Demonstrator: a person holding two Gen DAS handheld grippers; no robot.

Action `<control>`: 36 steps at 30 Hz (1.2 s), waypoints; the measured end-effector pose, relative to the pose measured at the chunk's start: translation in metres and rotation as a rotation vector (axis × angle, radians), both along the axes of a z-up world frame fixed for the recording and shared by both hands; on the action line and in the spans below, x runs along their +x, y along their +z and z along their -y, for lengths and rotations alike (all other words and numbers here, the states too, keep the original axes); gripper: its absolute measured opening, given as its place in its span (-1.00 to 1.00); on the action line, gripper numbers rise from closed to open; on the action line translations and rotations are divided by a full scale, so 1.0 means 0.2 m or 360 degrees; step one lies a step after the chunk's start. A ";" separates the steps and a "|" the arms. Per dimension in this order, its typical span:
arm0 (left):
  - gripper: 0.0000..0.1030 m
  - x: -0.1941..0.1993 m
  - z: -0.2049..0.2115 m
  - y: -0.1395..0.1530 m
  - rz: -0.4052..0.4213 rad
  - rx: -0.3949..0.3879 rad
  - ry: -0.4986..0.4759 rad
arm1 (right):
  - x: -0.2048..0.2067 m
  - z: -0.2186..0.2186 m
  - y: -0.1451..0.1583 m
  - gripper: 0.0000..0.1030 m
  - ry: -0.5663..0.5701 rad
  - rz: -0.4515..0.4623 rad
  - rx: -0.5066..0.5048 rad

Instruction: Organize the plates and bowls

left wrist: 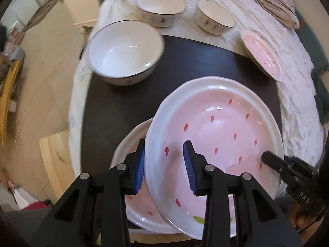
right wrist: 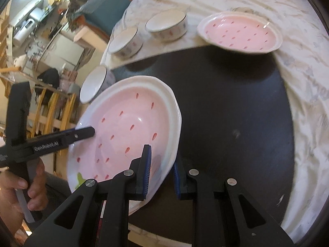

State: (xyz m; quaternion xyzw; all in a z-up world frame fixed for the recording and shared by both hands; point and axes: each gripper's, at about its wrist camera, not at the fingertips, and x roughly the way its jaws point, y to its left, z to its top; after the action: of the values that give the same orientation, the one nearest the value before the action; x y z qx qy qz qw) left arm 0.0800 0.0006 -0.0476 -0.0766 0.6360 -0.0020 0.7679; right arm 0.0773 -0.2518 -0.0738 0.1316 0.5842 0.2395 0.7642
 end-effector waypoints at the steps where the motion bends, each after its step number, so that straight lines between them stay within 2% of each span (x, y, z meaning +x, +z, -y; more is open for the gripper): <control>1: -0.40 -0.01 -0.01 0.00 0.0010 0.0031 -0.0012 | -0.01 -0.03 -0.01 -0.57 0.0014 -0.0004 -0.0006; 4: -0.40 -0.05 -0.08 -0.02 0.0008 0.0024 0.0021 | -0.07 -0.12 -0.01 -0.56 0.0085 0.0013 -0.0073; 6: -0.40 -0.06 -0.11 -0.04 -0.0006 0.0016 0.0037 | -0.07 -0.14 -0.03 -0.56 0.0094 -0.0017 -0.0039; 18: -0.40 -0.18 -0.21 -0.17 -0.0050 0.0045 0.0050 | -0.13 -0.30 -0.12 -0.57 0.0207 -0.0099 -0.0073; 23: -0.40 -0.18 -0.19 -0.22 -0.0075 0.0122 0.0009 | -0.15 -0.30 -0.20 -0.57 0.0210 -0.0186 -0.0060; 25: -0.40 -0.18 -0.20 -0.22 -0.0077 0.0096 0.0035 | -0.14 -0.30 -0.23 -0.58 0.0212 -0.0256 -0.0022; 27: -0.40 -0.17 -0.22 -0.22 -0.0073 0.0058 0.0046 | -0.14 -0.30 -0.24 -0.58 0.0219 -0.0265 -0.0014; 32: -0.40 -0.18 -0.19 -0.25 -0.0091 0.0106 -0.0008 | -0.14 -0.28 -0.24 -0.56 0.0213 -0.0319 0.0023; 36: -0.38 -0.18 -0.18 -0.27 -0.0107 0.0091 -0.0002 | -0.12 -0.26 -0.25 -0.56 0.0197 -0.0380 0.0078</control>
State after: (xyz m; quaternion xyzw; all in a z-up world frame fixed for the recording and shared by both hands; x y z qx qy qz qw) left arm 0.0439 0.0363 -0.1010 -0.0541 0.6612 0.0183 0.7480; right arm 0.0538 -0.2007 -0.1236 0.1414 0.6720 0.2831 0.6695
